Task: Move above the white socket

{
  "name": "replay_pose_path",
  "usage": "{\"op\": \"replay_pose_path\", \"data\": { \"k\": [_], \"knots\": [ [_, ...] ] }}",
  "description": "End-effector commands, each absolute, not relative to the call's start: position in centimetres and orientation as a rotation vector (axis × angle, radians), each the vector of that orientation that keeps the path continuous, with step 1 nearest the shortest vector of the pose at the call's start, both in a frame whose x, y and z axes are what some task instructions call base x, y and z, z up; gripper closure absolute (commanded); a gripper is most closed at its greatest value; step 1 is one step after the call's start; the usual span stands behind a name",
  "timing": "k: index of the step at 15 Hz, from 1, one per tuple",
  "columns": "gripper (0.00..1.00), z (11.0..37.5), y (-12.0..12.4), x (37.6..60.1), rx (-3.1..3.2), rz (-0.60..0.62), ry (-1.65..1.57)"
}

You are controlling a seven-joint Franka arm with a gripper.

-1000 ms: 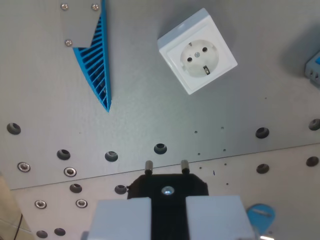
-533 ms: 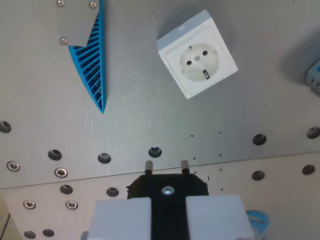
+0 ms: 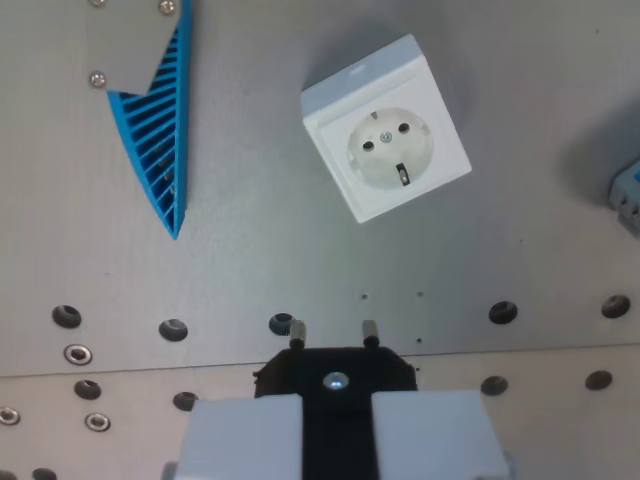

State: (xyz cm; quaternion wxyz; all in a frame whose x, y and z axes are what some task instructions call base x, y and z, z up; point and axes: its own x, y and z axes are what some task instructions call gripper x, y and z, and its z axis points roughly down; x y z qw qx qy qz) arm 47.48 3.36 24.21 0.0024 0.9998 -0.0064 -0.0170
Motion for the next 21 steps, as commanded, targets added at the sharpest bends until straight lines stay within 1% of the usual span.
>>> {"op": "replay_pose_path", "data": {
  "k": [1,9,21],
  "knots": [
    [1.0,22.9,2.7,47.0,3.131,0.089,0.23],
    [1.0,19.8,1.9,47.1,3.106,0.065,0.406],
    [1.0,14.8,0.7,47.0,3.059,0.089,0.607]
  ]
}}
